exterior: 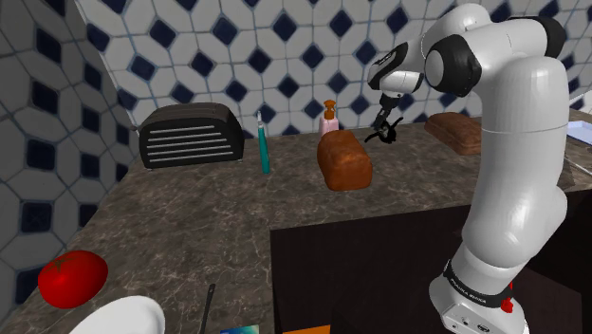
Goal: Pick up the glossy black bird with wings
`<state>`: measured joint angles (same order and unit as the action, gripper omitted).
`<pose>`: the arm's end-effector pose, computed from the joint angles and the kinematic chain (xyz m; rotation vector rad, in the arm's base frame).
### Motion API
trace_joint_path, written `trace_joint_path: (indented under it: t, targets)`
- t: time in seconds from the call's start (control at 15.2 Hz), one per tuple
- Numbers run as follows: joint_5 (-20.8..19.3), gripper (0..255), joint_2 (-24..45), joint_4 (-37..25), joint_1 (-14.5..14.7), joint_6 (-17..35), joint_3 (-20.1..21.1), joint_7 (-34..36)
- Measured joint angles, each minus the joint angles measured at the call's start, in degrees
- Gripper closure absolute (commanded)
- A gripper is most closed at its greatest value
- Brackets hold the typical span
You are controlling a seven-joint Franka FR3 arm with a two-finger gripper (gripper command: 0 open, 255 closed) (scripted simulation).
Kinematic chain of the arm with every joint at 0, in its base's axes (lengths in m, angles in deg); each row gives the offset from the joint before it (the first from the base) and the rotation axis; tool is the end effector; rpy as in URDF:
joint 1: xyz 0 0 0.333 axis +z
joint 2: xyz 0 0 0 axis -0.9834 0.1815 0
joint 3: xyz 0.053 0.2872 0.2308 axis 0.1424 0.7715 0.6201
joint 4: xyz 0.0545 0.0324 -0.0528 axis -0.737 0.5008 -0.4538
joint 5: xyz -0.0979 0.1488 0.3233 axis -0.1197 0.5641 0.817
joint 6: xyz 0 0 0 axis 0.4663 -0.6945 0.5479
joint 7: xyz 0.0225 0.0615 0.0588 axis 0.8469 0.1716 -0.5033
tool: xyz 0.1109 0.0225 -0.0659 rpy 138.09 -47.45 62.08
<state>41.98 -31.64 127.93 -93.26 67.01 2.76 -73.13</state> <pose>0.4813 -0.4322 0.4240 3.0325 0.2142 0.3171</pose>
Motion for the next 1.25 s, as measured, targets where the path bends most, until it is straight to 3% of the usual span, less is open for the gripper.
trace_joint_path:
  t: [0.33, 1.25]
  targets:
    - [-0.6, 255, -0.5, -0.2, 0.3, -0.7, -0.2, 0.5]
    - [-4.7, 255, -4.5, -5.4, 1.3, -9.1, -1.9, 3.8]
